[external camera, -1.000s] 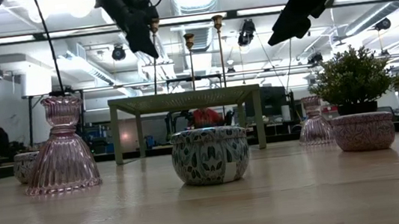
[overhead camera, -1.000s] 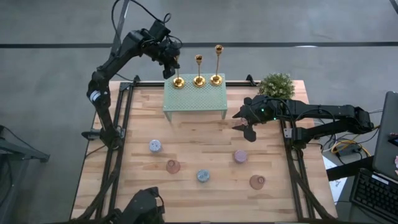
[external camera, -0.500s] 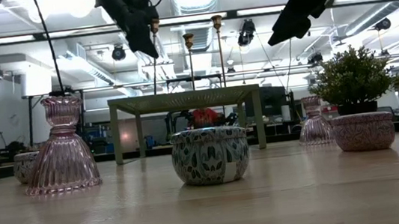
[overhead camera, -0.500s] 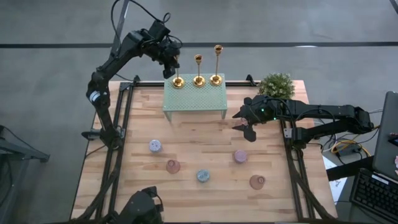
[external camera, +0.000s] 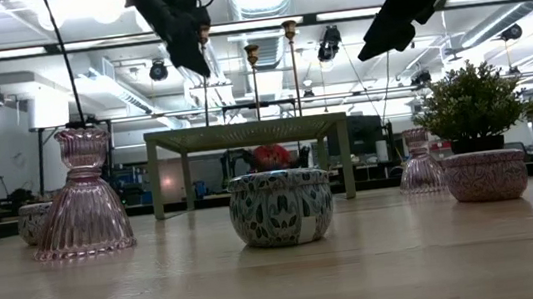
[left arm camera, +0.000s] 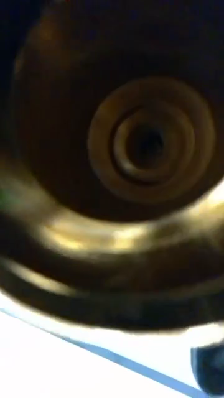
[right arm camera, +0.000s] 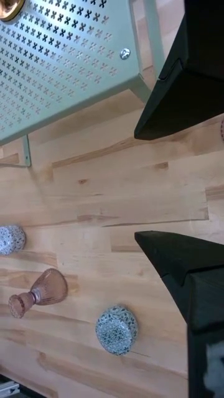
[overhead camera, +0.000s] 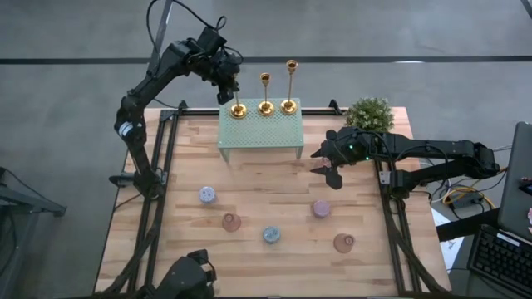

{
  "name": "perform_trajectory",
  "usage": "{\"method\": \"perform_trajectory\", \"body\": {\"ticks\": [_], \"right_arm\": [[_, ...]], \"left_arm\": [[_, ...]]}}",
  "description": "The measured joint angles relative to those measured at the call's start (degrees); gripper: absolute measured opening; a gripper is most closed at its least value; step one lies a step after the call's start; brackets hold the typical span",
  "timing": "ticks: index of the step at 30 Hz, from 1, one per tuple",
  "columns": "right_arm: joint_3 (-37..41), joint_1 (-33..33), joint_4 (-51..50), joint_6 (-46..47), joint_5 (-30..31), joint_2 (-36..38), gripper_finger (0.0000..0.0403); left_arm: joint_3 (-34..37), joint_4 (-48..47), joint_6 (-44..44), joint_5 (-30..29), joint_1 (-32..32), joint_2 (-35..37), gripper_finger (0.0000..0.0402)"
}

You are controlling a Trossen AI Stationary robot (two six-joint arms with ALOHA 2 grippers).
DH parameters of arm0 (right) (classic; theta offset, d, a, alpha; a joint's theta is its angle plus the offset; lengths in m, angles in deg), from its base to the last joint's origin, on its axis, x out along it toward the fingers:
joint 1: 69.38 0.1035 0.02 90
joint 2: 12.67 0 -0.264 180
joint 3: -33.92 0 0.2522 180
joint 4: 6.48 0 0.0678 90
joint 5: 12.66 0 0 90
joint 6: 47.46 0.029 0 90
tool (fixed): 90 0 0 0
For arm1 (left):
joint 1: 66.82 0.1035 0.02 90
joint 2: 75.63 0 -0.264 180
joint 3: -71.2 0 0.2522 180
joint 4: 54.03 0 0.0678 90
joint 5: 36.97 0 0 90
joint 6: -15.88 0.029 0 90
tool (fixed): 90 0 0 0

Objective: Pick & Place candle stick holders
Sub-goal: Put the gold candle holder on the shelf, then put the top glass candle holder on the shelf

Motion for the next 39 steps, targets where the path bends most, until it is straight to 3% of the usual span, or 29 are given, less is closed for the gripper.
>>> {"method": "perform_trajectory", "body": {"ticks": [14,22,28,39], "right_arm": [[0.00,-0.02,-0.02,0.00,-0.01,0.00,0.0244],[-0.01,-0.02,-0.99,1.56,0.01,0.02,0.0244],[-0.02,-0.06,-3.59,6.15,0.02,0.02,0.0244],[-0.02,-0.11,-17.46,17.85,0.26,0.04,0.0244]], "left_arm": [[0.00,-1.03,-0.45,-1.69,0.02,5.09,0.0220],[0.00,-3.95,-2.94,-6.60,0.02,8.18,0.0225],[0.00,-7.93,-5.39,-7.15,0.00,10.56,0.0225],[0.00,-12.74,-9.85,-7.16,0.00,14.07,0.0225]]}}
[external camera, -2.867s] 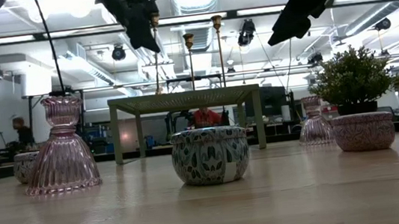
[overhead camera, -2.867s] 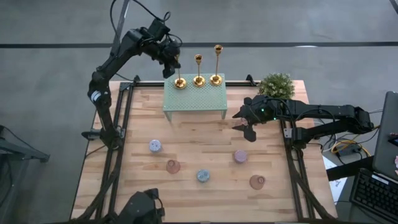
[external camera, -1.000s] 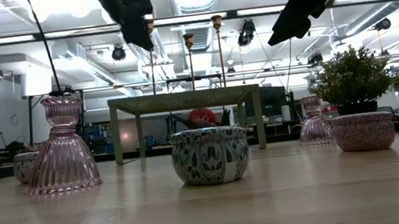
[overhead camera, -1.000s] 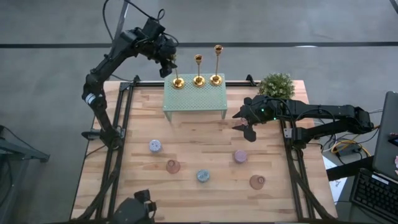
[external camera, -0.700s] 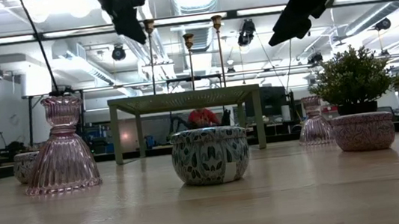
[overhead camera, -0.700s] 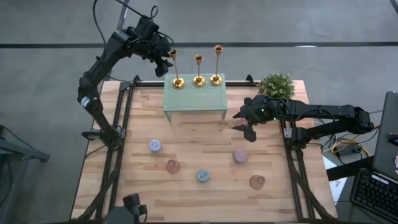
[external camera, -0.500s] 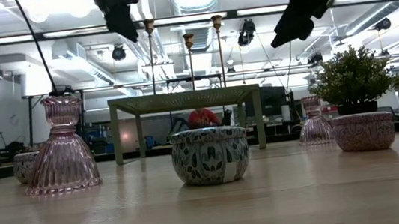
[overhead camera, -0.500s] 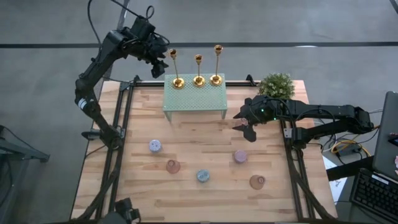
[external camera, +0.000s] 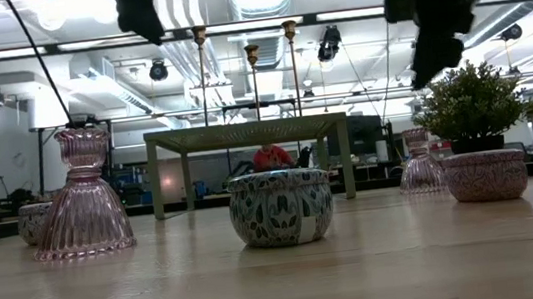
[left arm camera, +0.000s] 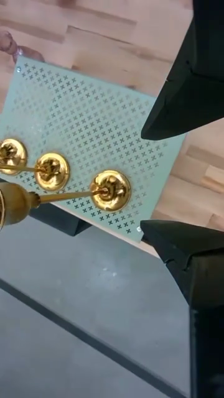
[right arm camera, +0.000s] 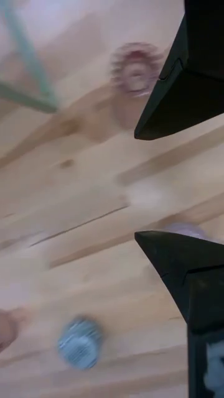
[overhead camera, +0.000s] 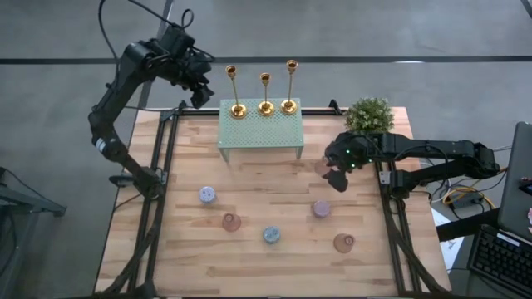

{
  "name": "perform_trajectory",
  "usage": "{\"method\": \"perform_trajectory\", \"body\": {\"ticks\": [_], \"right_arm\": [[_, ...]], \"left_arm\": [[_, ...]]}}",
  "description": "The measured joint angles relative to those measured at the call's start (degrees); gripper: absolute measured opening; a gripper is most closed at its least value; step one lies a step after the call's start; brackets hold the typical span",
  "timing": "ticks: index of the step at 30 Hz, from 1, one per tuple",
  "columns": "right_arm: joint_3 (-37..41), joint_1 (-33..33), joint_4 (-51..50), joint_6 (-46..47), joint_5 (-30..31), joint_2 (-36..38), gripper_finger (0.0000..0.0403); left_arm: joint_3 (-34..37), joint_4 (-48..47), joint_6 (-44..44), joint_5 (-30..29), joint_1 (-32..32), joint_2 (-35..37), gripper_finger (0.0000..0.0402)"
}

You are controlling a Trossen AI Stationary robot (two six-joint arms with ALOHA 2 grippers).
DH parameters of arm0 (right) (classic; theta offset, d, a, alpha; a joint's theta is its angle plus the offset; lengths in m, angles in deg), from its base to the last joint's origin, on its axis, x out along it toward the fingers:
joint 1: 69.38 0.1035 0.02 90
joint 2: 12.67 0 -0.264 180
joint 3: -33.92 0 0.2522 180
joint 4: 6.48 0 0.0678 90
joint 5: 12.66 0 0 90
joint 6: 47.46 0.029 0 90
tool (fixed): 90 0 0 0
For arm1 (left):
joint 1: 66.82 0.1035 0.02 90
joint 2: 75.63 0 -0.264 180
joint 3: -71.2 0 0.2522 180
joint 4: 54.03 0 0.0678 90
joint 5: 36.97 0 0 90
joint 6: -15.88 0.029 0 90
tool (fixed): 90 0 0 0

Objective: Pick & Place candle stick holders
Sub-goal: Put the top glass candle holder on the shelf

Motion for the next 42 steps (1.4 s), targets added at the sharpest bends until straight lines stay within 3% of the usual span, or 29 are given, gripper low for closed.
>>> {"method": "perform_trajectory", "body": {"ticks": [4,10,21,30,42], "right_arm": [[0.00,0.00,-4.16,1.52,1.65,0.00,0.0244],[0.00,-0.41,-6.94,15.17,11.97,-0.25,0.0244],[0.00,-7.49,-9.45,31.12,11.54,-7.37,0.0244],[0.00,-8.46,-8.68,32.29,10.61,-11.01,0.0244],[0.00,-9.61,-7.33,34.27,8.97,-6.46,0.0244]], "left_arm": [[0.00,-0.14,-0.79,-0.01,0.00,1.11,0.0225],[0.00,-0.17,-1.20,-0.01,0.00,2.24,0.0225],[0.00,-0.92,-2.39,0.01,0.00,2.56,0.0225],[0.00,-1.30,-2.43,0.01,0.00,2.57,0.0225],[0.00,-1.75,-2.45,0.01,0.00,2.58,0.0225]]}}
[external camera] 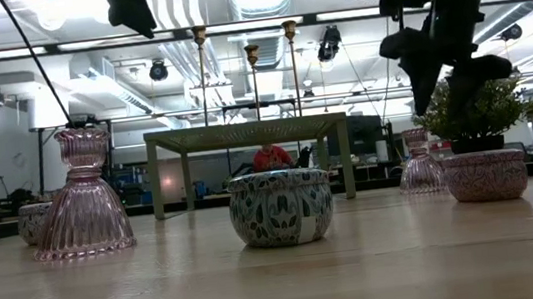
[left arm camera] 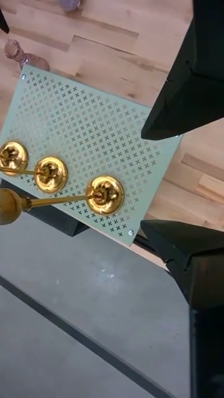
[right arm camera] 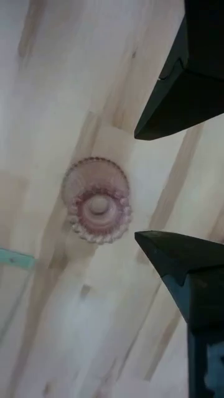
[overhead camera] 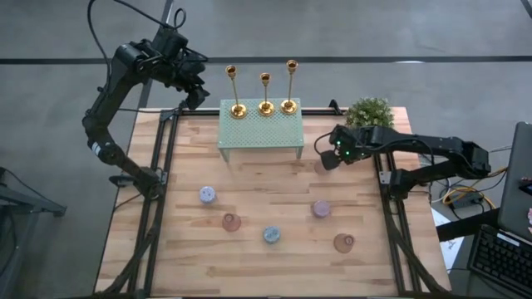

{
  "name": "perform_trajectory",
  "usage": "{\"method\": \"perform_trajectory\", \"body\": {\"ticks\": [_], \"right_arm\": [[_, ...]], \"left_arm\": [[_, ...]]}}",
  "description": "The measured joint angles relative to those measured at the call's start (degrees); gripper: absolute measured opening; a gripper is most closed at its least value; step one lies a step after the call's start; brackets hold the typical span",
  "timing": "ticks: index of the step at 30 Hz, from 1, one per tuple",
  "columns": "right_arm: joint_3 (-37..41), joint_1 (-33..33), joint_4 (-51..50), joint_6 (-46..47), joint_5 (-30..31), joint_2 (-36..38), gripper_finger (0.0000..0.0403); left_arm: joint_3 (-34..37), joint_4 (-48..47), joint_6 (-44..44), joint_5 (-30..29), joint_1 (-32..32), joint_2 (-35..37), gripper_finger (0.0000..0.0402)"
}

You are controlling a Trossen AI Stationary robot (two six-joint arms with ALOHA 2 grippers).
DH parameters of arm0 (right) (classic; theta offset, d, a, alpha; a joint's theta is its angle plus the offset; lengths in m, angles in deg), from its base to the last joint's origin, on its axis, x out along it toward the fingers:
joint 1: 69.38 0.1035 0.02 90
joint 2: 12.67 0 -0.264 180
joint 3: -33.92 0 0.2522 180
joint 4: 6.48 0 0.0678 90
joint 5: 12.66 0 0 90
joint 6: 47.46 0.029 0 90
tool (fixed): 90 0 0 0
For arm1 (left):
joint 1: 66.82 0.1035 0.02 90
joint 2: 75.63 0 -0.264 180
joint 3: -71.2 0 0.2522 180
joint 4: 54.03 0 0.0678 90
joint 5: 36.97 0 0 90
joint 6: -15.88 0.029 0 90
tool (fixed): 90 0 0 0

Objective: Pick & Place candle stick holders
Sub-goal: Put the top glass candle holder on the shelf

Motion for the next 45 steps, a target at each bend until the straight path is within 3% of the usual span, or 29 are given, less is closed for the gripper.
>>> {"method": "perform_trajectory", "body": {"ticks": [26,45], "right_arm": [[-0.05,-2.08,4.04,-1.07,0.88,-9.88,0.0239],[-0.04,-2.02,3.80,-1.78,-0.65,-9.52,0.0140]], "left_arm": [[0.00,0.01,0.00,0.01,0.01,-0.01,0.0225],[0.00,0.00,0.13,0.00,0.01,-0.02,0.0225]]}}
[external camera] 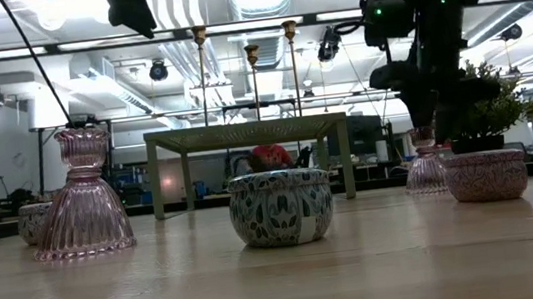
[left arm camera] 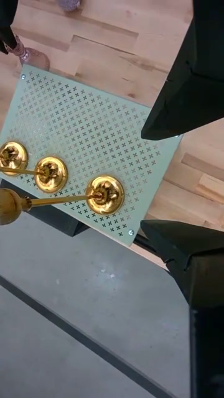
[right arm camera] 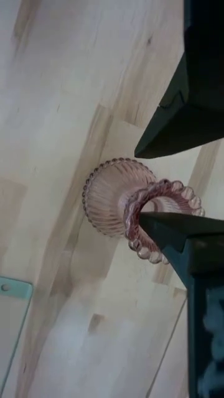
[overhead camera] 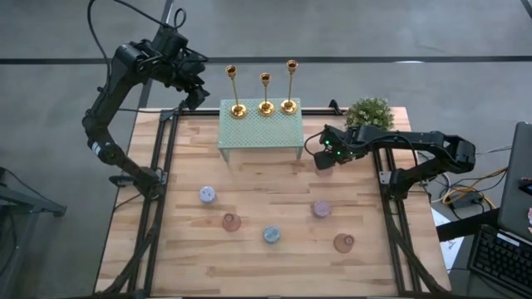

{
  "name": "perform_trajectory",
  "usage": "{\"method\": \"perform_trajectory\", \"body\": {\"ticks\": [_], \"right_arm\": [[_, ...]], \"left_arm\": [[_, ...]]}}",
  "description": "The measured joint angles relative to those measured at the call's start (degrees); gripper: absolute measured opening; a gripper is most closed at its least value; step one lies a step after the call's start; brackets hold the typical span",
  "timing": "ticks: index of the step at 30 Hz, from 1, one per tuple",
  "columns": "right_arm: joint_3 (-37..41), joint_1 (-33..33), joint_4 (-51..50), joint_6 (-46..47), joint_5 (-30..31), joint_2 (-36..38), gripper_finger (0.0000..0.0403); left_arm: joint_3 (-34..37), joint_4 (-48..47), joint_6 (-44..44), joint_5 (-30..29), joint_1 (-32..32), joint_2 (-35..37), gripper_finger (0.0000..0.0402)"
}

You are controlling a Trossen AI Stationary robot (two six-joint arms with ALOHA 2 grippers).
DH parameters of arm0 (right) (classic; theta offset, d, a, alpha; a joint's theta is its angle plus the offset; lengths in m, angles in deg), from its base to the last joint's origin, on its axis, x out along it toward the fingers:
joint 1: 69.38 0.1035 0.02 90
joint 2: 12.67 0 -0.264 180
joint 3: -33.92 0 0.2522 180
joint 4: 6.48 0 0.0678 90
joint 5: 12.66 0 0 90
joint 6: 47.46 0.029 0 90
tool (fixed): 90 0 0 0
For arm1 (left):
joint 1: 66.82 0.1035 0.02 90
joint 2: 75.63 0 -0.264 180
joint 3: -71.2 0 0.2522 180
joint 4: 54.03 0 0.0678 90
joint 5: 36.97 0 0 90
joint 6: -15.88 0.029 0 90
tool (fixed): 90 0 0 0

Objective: Pick & Place candle stick holders
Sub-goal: Put the top glass candle holder on the shelf

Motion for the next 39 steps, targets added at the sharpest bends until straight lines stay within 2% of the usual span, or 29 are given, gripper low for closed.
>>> {"method": "perform_trajectory", "body": {"ticks": [18,32,39], "right_arm": [[0.00,-0.04,0.11,-2.58,-1.38,0.87,0.0034],[0.15,-0.04,-0.20,-3.01,-1.59,2.88,0.0030],[0.11,0.00,0.07,-3.84,-4.11,1.31,0.0039]], "left_arm": [[0.00,0.00,0.04,0.02,0.01,0.01,0.0225],[0.00,0.00,-0.02,0.02,0.01,0.01,0.0225],[0.00,-0.02,-0.07,0.02,0.01,-0.01,0.0225]]}}
